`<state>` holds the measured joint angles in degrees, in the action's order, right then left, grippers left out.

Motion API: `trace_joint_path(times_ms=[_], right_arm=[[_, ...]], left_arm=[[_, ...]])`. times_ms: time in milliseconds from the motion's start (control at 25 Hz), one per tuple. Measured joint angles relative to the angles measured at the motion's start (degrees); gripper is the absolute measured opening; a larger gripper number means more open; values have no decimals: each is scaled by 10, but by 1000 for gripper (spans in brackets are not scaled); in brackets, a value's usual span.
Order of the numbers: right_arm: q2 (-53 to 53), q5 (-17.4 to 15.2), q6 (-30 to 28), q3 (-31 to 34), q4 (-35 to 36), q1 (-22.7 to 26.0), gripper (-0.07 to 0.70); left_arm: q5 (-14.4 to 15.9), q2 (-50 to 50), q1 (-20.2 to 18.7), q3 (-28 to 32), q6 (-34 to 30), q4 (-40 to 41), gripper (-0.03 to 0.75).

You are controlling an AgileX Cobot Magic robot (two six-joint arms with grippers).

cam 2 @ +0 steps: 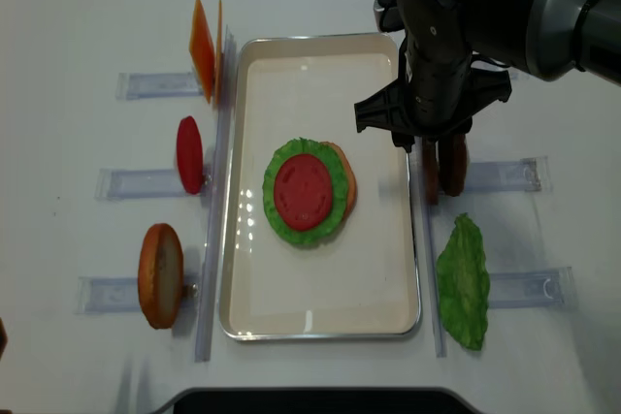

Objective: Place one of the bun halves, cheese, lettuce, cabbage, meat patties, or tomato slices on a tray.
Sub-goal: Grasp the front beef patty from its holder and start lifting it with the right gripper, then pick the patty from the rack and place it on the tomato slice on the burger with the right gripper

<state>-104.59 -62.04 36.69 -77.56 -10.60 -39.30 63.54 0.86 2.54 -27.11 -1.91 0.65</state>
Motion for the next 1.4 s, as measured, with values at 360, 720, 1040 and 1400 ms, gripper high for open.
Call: trace_joint_path(times_ms=[360,720,1040,1400], right_arm=[[-13,9,-1,-1,-20,0,329],[-47,-14,-8,-7,-33,0,109],[-25,-79,-92,-130,49,0,109],[-23,94,-335,-95,345,3,109]], left_arm=[[0,0,0,0,0,0,162],[0,0,0,0,0,0,160],[0,0,0,0,0,0,159],[0,0,0,0,0,0,160]])
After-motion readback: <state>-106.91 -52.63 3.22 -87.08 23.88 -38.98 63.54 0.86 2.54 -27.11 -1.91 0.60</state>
